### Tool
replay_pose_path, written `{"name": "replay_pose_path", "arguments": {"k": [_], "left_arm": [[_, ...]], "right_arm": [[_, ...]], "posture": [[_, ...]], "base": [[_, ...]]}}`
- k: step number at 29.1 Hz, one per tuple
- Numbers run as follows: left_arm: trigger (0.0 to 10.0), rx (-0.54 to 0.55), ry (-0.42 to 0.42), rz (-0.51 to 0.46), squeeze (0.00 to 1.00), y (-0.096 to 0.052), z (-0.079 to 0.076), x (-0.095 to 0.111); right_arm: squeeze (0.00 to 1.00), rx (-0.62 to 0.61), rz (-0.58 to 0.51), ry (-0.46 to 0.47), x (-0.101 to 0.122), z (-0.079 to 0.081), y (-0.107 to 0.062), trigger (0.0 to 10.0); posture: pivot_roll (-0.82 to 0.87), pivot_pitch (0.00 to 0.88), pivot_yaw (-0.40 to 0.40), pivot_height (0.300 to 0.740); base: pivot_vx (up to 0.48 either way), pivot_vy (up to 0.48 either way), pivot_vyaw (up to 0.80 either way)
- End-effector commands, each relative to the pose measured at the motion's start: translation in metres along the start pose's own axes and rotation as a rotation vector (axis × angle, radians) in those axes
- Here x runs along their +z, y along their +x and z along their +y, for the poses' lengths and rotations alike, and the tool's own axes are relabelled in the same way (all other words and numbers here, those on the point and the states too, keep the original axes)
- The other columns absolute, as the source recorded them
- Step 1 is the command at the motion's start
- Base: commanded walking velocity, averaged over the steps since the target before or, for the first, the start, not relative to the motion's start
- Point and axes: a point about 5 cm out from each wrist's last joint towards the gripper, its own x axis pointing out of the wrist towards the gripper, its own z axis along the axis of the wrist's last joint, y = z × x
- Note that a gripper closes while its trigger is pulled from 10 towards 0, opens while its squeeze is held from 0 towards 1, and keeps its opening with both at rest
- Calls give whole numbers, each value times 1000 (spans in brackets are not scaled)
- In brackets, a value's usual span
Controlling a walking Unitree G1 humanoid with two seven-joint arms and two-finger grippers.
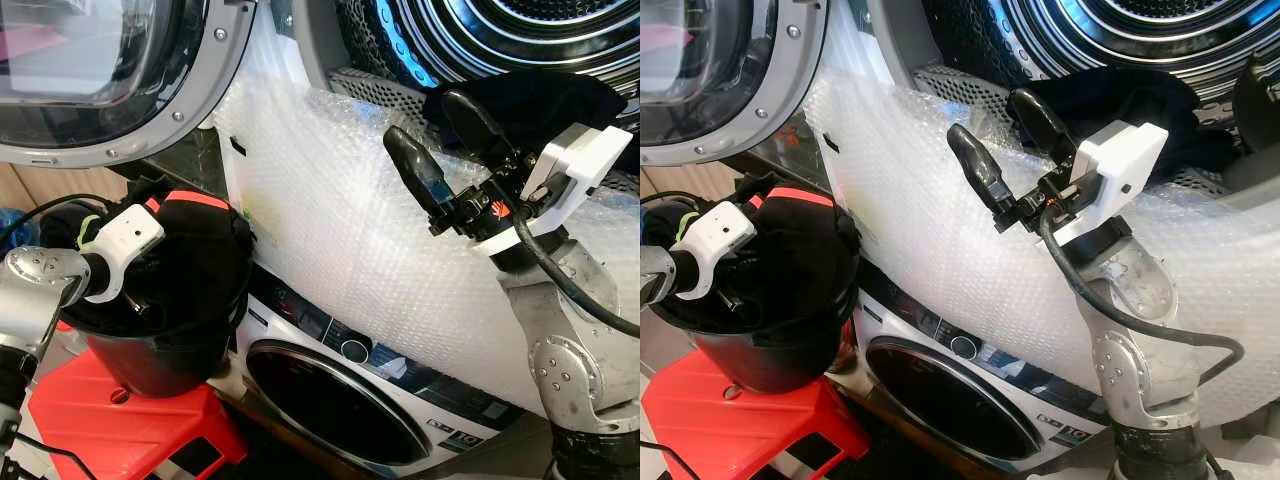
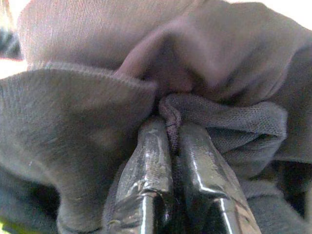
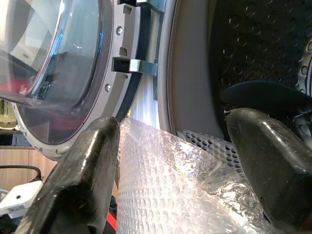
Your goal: Clothes washing
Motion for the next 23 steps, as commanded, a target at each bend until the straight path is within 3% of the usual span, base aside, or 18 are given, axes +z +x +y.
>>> {"name": "replay_pose_path", "arguments": {"k": [1,3,5,6,7,8,9,14,18,21,23], "left_arm": [[0,-21,16,-67,0,-4,-8,14],[0,-23,50,-143,0,-7,-16,30],[0,-79,104,-331,0,-16,-33,66],[7686,-135,145,-460,0,-27,-49,90],[7686,-135,145,-460,0,-27,-49,90],[10000,-154,203,-508,0,-33,-57,102],[10000,-181,269,-570,0,-40,-68,119],[10000,-173,465,-683,0,-49,-86,152],[10000,-119,534,-717,0,-52,-86,164],[10000,-8,649,-821,0,-62,-81,194],[10000,12,675,-861,0,-66,-79,204]], "right_arm": [[0,-11,-1,-7,1,0,-3,10000],[0,-12,0,0,0,1,-4,10000],[0,-10,3,14,-2,3,-5,10000],[0,-7,6,24,-4,5,-5,10000],[0,-7,6,24,-4,5,-5,10000],[0,-4,7,30,-5,6,-5,10000],[0,2,10,43,-9,8,-4,10000],[0,22,22,92,-20,14,-1,10000],[0,52,57,90,-28,18,-2,10000],[0,132,106,80,-34,24,-9,10000],[0,149,115,68,-34,23,-11,10000]], "posture": [[297,234,-141,740],[298,233,-140,740],[301,233,-140,740],[309,231,-141,740],[309,231,-141,740],[309,231,-141,740],[316,229,-143,740],[336,223,-149,740],[336,220,-149,740],[343,211,-153,740],[343,210,-153,740]], "base": [[0,0,0],[0,0,0],[0,0,0],[0,0,0],[0,0,0],[0,0,0],[0,0,0],[0,0,0],[0,0,0],[0,0,0],[0,0,0]]}}
